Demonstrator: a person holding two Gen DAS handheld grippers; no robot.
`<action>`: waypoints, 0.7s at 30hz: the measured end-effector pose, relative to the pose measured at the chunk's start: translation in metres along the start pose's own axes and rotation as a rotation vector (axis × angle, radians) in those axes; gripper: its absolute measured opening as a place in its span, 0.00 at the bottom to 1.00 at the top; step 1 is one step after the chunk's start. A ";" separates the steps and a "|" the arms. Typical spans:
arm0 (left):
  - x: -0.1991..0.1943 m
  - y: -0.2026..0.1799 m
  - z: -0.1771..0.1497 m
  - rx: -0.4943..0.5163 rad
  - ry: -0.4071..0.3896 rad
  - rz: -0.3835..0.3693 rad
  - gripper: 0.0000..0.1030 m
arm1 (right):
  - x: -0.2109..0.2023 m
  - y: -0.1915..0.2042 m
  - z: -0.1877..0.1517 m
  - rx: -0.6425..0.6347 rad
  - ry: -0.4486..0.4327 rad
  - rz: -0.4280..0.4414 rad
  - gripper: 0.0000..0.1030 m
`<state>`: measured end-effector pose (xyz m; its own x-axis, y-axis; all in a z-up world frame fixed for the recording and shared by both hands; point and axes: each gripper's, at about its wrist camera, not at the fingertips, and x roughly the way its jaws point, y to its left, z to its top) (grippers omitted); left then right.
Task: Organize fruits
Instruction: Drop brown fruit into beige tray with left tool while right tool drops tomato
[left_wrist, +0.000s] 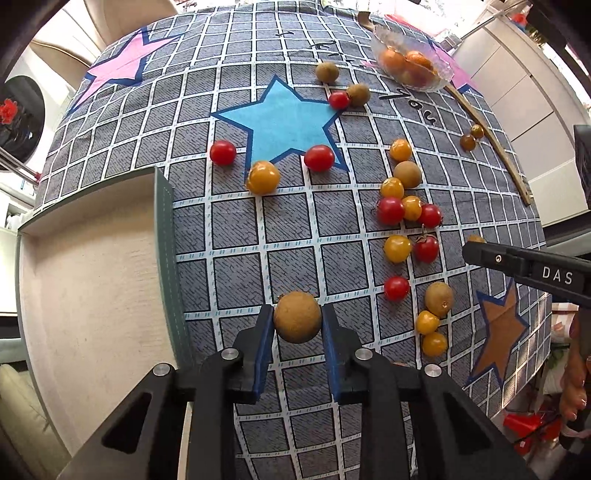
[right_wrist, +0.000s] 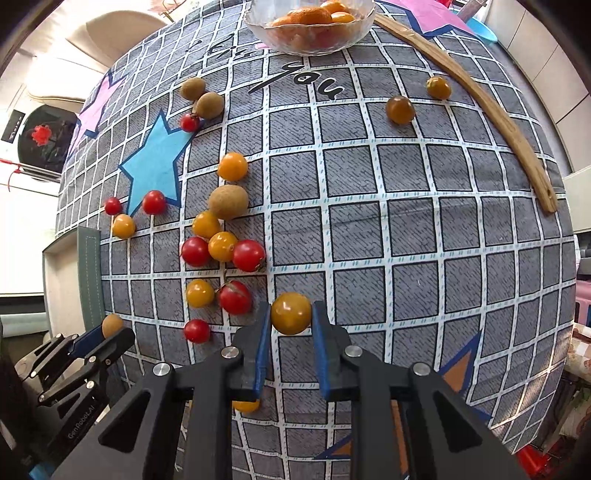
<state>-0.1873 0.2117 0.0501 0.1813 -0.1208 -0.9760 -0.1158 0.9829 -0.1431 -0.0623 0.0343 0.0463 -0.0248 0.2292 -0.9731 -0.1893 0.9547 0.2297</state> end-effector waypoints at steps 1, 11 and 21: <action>-0.005 0.002 -0.002 -0.004 -0.007 0.000 0.26 | -0.005 0.000 -0.003 -0.002 -0.001 0.008 0.23; -0.044 0.055 -0.015 -0.084 -0.066 0.025 0.26 | -0.019 0.042 -0.028 -0.071 0.018 0.071 0.23; -0.048 0.152 -0.021 -0.227 -0.088 0.172 0.26 | -0.006 0.146 -0.006 -0.222 0.052 0.138 0.23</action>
<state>-0.2345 0.3639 0.0712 0.2229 0.0676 -0.9725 -0.3658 0.9305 -0.0192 -0.0958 0.1718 0.0852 -0.1146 0.3387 -0.9339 -0.3915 0.8486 0.3558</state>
